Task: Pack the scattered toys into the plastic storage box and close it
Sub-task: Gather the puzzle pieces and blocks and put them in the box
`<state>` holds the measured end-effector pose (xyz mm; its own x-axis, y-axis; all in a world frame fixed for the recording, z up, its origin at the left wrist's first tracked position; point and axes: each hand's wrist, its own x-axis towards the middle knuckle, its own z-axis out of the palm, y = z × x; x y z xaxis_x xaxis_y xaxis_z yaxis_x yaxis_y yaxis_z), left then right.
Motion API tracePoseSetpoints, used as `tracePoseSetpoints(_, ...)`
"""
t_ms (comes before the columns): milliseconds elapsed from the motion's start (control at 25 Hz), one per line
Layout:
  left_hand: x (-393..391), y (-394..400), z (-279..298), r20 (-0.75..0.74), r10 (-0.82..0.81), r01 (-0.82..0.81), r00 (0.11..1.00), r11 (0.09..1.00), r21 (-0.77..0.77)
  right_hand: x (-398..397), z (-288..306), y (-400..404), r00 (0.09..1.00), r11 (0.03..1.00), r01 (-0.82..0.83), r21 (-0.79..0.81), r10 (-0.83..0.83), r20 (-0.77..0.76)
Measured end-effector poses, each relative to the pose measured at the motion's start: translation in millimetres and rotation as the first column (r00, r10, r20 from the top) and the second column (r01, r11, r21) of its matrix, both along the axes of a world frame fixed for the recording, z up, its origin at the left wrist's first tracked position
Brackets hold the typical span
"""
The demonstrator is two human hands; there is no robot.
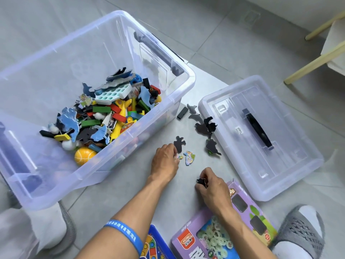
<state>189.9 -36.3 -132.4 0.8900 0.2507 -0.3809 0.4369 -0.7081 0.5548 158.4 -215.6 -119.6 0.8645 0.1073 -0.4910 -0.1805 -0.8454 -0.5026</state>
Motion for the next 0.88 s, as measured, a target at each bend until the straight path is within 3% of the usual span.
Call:
tracePoseSetpoints(160,-3,-6,-5,-0.005,0.036,-0.036,0.999,0.997,-0.065,21,4,2,0.955,0.931,0.288,0.225,-0.297,0.008)
tracePoseSetpoints(360,-15,-8,-4,0.003,0.110,-0.109,0.994,0.985,-0.133,86,4,13,0.794,0.727,0.586,0.357,-0.603,-0.075)
tracePoseSetpoints(480,2,-5,-1,0.099,0.059,-0.050,0.993,0.994,-0.095,102,-1,16,0.909,0.905,0.409,0.116,-0.416,0.038)
tracePoseSetpoints(560,26,0,0,0.079,-0.014,0.015,0.997,1.000,-0.020,99,-1,20,0.957,0.962,0.272,-0.004,-0.270,0.105)
tracePoseSetpoints(680,38,-2,1,0.025,-0.110,0.108,0.994,0.992,0.061,83,-3,21,0.978,0.981,0.156,-0.117,-0.136,0.160)
tracePoseSetpoints(880,18,-18,2,0.001,-0.119,0.119,0.993,0.993,0.000,62,-3,10,0.964,0.975,0.202,-0.092,-0.181,0.194)
